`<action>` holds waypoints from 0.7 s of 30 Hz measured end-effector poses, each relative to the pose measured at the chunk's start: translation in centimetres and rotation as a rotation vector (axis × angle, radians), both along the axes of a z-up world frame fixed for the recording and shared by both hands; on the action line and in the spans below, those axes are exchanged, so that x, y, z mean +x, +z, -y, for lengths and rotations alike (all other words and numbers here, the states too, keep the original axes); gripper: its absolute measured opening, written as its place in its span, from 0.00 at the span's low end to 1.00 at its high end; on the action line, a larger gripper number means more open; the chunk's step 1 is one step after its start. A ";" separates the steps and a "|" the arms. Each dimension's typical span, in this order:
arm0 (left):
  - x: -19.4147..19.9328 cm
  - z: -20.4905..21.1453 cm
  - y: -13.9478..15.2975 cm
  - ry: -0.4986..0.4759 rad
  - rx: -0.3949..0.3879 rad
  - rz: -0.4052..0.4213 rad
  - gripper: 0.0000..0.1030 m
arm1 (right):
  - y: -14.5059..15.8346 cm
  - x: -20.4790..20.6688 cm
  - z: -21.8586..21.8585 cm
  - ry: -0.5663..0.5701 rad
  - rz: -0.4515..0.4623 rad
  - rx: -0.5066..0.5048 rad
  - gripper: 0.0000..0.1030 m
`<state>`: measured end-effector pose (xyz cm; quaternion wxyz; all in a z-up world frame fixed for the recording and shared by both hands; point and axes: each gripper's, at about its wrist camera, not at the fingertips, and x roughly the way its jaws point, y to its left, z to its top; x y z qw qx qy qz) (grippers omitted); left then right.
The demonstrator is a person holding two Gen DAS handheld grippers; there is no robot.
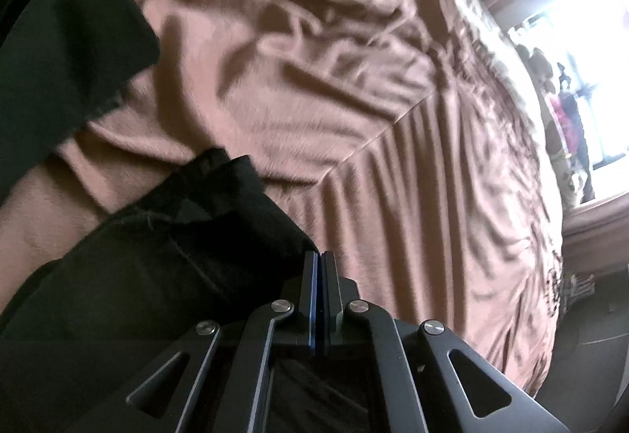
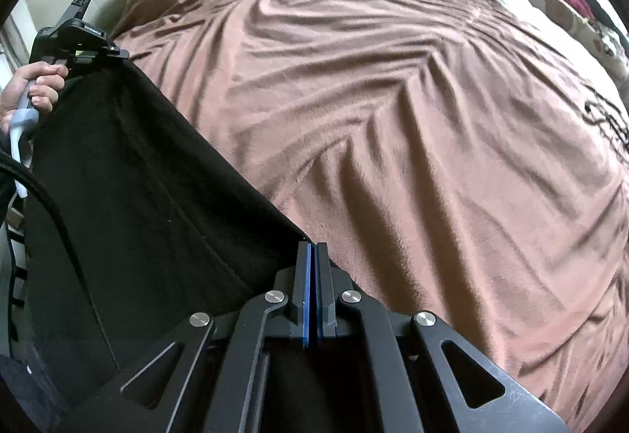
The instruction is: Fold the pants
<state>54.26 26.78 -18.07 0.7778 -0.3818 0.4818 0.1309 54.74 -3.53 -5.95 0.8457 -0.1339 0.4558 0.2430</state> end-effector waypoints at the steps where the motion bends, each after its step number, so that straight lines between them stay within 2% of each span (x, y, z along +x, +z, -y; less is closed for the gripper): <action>1: 0.1 -0.2 -0.5 -0.005 -0.017 -0.009 0.02 | -0.4 0.3 0.0 -0.011 -0.014 0.000 0.00; 4: -0.4 -0.7 -0.2 -0.020 -0.037 0.006 0.10 | -0.6 0.9 0.2 -0.037 -0.041 0.012 0.01; 5: -0.6 -0.7 0.1 -0.026 -0.026 0.004 0.19 | -0.4 1.0 0.4 -0.043 -0.048 0.025 0.03; 6: -1.0 -0.8 0.7 -0.028 -0.005 0.004 0.35 | -0.1 1.0 0.7 -0.049 -0.051 0.042 0.04; 8: -1.8 -1.0 1.7 -0.027 0.017 0.031 0.54 | 0.7 0.8 1.6 -0.069 -0.044 0.074 0.14; 9: -2.2 -1.1 2.2 -0.029 0.024 0.047 0.57 | 1.1 0.5 2.1 -0.080 -0.040 0.088 0.19; 11: -3.2 -1.3 3.2 -0.038 0.040 0.057 0.57 | 1.8 -0.2 3.2 -0.101 -0.032 0.117 0.44; 12: -3.9 -1.5 3.6 -0.039 0.042 0.061 0.57 | 2.1 -0.8 3.6 -0.109 -0.022 0.124 0.46; 16: -6.2 -1.9 4.6 -0.042 0.049 0.076 0.57 | 3.4 -3.5 6.1 -0.146 -0.003 0.167 0.47; 21: -9.3 -2.1 5.1 -0.056 0.070 0.079 0.57 | 4.1 -7.2 8.9 -0.198 0.030 0.168 0.47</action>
